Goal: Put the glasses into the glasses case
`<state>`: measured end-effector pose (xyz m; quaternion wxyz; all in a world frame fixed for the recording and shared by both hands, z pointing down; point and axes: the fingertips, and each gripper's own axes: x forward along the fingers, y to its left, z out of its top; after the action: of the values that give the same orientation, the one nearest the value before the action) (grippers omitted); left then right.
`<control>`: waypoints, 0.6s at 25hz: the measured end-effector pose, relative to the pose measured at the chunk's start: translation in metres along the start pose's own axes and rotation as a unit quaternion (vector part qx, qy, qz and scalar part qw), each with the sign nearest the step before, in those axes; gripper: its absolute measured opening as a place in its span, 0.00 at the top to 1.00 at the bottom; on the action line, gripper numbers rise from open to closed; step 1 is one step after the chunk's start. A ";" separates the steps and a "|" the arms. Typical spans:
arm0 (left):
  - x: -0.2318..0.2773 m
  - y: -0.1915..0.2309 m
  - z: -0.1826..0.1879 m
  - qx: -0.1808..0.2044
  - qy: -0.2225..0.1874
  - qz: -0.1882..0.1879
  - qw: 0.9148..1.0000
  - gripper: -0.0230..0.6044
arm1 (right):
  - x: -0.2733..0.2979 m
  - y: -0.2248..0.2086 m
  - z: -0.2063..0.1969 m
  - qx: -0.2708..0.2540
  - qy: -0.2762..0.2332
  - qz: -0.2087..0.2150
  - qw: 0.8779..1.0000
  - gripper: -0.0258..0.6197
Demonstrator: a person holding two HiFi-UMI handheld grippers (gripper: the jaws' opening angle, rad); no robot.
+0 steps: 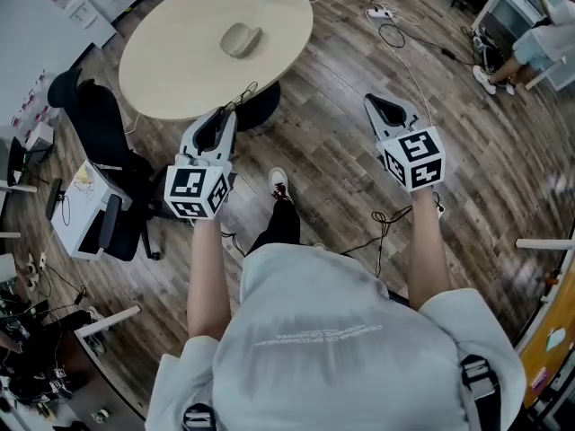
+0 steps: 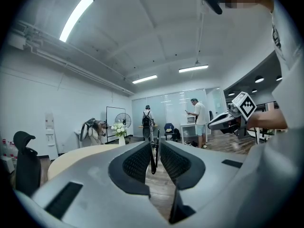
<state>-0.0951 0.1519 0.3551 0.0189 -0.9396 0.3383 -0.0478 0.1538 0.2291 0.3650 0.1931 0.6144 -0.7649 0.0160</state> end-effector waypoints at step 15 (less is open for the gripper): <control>0.157 0.161 -0.013 -0.016 0.003 0.008 1.000 0.85 | 0.190 -0.054 0.059 -0.012 0.015 0.030 0.999 0.96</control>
<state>-0.0782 -0.0727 0.3696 0.0035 -0.9370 0.3465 -0.0453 0.1563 0.0233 0.3590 0.2114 0.5888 -0.7799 0.0214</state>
